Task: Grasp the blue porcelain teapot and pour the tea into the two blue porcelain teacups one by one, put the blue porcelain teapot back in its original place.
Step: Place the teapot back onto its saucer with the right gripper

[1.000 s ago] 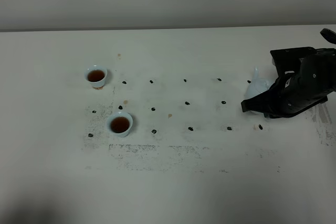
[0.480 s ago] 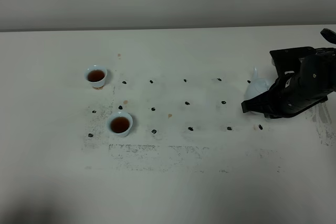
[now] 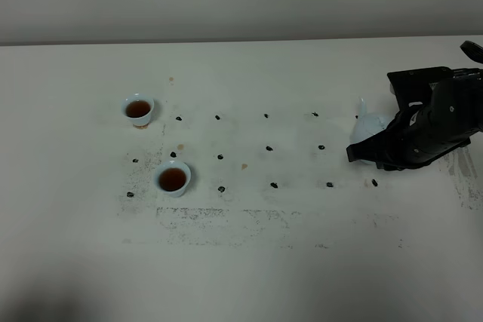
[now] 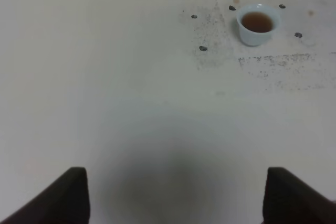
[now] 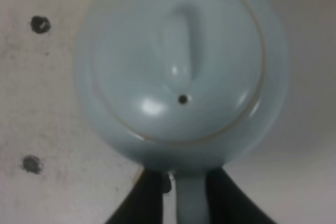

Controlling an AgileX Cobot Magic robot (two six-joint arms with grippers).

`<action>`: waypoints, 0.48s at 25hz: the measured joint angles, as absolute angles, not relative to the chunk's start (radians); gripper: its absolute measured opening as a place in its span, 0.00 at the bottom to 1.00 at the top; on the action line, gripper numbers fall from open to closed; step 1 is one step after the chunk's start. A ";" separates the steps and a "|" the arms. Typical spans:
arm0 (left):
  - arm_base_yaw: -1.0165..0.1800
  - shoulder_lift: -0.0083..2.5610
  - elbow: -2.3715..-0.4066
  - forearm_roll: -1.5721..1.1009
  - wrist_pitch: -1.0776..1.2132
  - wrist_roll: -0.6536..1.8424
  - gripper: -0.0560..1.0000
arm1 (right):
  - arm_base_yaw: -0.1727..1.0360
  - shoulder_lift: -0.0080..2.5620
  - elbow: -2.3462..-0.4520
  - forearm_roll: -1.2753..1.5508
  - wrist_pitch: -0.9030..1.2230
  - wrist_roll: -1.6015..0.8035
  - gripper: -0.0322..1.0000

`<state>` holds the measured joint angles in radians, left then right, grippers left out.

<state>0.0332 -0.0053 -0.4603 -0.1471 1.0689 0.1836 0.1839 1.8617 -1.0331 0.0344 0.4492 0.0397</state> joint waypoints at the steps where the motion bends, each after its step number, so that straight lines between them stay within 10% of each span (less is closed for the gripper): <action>1: 0.033 -0.005 -0.460 -0.147 1.069 0.184 0.67 | 0.184 1.862 -1.033 0.034 0.449 0.040 0.24; 12: 0.033 -0.005 -0.460 -0.147 1.069 0.184 0.67 | 0.184 1.862 -1.033 0.034 0.498 0.039 0.35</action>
<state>0.0332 -0.0053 -0.4603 -0.1471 1.0689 0.1836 0.1839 1.8617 -1.0331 0.0344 0.4978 0.0395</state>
